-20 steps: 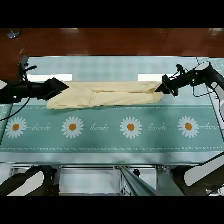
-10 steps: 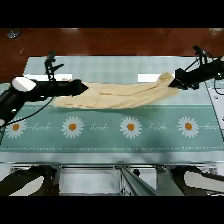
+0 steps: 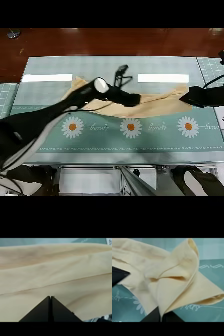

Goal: Fold the shirts.

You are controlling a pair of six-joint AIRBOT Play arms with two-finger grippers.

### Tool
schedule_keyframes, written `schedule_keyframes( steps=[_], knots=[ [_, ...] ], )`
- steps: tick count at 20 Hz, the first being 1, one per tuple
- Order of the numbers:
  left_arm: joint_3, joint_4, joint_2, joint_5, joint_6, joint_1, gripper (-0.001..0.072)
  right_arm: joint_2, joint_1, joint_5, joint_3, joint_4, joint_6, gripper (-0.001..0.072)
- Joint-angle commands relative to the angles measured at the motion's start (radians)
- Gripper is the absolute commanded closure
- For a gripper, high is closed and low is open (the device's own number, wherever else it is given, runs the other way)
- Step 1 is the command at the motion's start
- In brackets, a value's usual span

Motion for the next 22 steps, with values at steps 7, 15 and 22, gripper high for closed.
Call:
schedule_keyframes(
  steps=[7,15,22],
  knots=[
    [0.285,-0.023,-0.255,-0.277,-0.092,-0.15,0.0688,0.068,0.001,-0.003,-0.019,0.072,-0.003,0.0682],
    [0.304,0.158,0.002,-0.552,-0.094,0.344,0.0688,-0.071,0.267,-0.105,0.107,0.079,0.055,0.0682],
    [-0.248,0.345,0.72,-0.401,-0.062,0.726,0.0687,-0.583,0.604,-0.165,0.542,0.08,0.107,0.0682]
  ],
)
